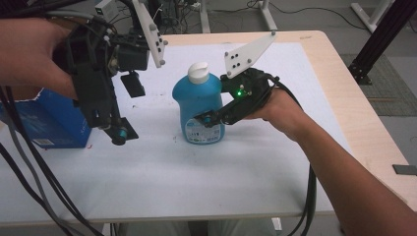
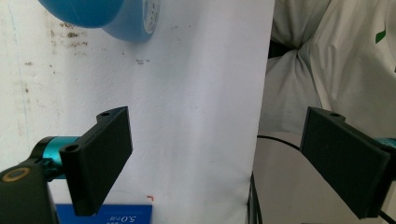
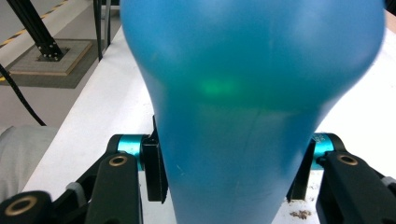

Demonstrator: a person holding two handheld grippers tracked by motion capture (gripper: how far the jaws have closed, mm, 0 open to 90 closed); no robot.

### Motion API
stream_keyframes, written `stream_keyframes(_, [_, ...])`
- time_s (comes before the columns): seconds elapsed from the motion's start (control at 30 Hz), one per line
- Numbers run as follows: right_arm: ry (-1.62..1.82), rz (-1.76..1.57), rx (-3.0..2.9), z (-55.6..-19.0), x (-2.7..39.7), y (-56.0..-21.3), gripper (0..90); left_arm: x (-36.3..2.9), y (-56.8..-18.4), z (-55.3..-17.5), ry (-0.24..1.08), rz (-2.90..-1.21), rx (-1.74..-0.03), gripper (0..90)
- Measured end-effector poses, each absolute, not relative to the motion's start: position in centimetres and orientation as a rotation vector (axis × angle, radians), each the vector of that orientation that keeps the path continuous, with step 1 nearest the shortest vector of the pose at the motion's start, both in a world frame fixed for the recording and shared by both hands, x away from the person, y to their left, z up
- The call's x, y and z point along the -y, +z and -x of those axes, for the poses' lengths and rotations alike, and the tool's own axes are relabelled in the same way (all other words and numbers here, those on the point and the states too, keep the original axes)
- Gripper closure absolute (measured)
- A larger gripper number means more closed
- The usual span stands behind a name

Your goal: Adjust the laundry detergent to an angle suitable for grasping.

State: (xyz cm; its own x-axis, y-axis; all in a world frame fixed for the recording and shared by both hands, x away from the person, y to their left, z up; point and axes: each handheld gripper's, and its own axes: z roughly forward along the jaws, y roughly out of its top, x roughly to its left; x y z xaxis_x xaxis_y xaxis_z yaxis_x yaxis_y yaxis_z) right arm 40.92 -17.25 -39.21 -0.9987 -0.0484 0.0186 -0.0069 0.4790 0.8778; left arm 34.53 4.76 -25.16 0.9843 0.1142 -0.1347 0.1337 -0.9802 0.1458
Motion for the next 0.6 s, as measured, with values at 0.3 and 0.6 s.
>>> stream_keyframes(0.3, [-1.596,-0.067,2.669,-40.75,17.63,-39.41,45.0,-4.7,-25.32,-34.64,-0.192,-2.98,-0.182,9.3])
stream_keyframes(0.6, [-1.622,-0.032,2.646,-40.6,17.91,-39.17,39.0,-4.54,-25.47,-34.57,-0.192,-2.976,-0.186,9.3])
